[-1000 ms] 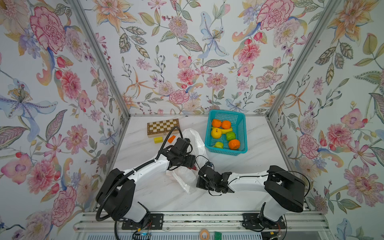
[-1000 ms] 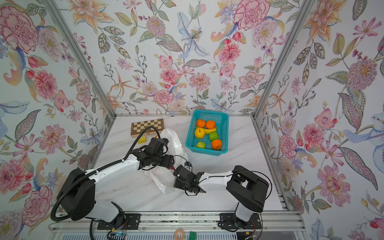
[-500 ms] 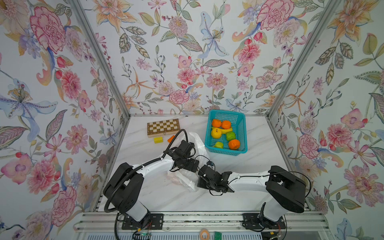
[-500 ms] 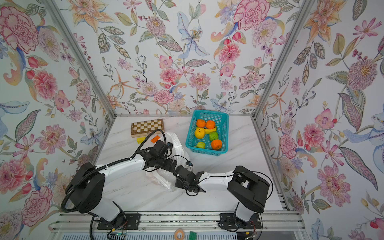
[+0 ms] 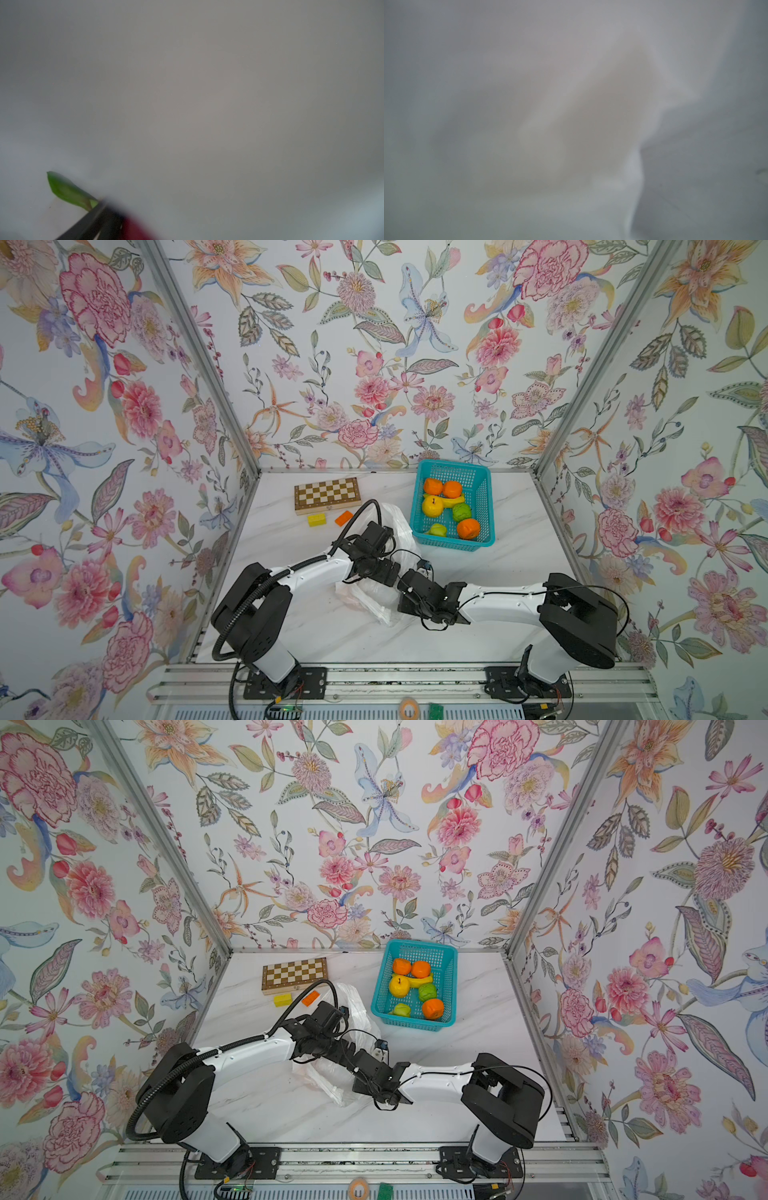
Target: Untie the knot of the plastic bag and take out the fruit
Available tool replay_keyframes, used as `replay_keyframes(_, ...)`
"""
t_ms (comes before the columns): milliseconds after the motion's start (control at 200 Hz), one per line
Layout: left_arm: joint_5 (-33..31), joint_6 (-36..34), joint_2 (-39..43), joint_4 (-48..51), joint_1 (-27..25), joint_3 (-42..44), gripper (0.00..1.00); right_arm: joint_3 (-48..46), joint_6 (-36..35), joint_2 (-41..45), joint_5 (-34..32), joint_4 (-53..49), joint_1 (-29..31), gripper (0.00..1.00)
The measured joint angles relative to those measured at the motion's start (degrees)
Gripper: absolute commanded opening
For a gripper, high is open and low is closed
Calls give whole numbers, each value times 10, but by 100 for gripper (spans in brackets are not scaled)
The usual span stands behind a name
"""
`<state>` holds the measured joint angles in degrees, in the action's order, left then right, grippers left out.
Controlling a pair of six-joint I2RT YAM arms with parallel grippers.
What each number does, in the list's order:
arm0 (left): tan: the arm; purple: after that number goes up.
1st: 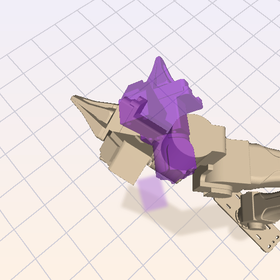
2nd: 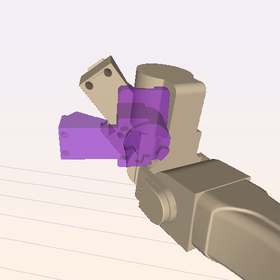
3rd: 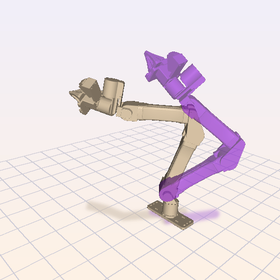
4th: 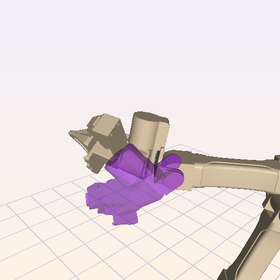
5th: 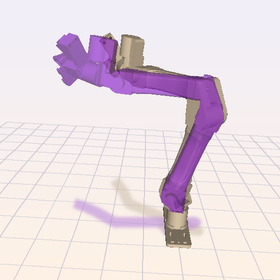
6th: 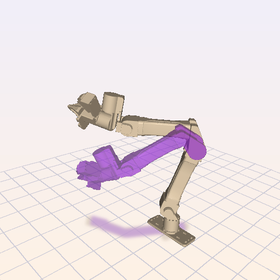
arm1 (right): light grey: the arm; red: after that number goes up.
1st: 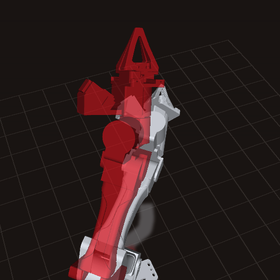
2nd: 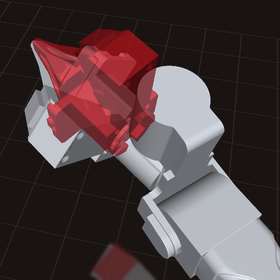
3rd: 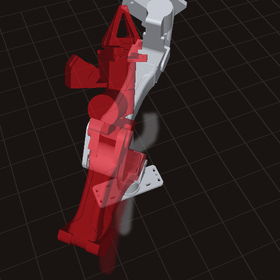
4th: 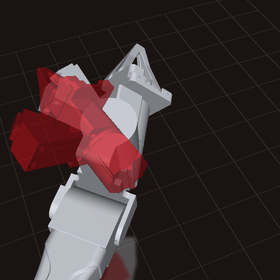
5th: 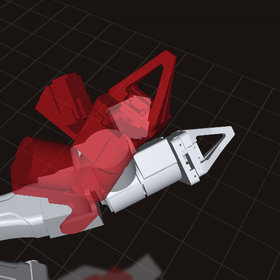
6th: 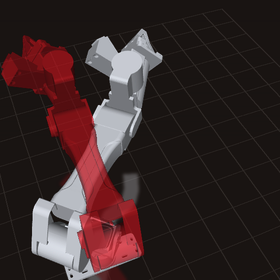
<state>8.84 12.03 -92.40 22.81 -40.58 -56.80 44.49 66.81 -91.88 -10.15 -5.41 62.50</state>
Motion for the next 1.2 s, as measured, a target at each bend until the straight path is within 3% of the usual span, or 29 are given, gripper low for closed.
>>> replay_keyframes(85, 5, 5, 10, -7, 0, 5, 53, 0, 0, 7, -11, 0, -3, 0)
replay_keyframes(315, 30, 45, 56, -44, 0, 36, 36, 2, 0, 8, -26, -5, -12, 0)
replay_keyframes(540, 35, 101, 71, -58, 0, 40, 41, 10, -47, 8, -32, -11, -3, 0)
replay_keyframes(681, -30, 190, 124, -22, -12, 40, 47, 25, -90, 0, -40, -19, 23, 0)
replay_keyframes(881, -137, 360, 210, 52, -70, 29, 55, 31, -109, -5, -52, -28, 39, 0)
replay_keyframes(1006, -167, 418, 195, 80, -86, 26, 63, 32, -122, -7, -59, -27, 46, 0)
replay_keyframes(1201, -185, 436, 147, 109, -88, 29, 63, 17, -162, -7, -48, 15, 73, 0)
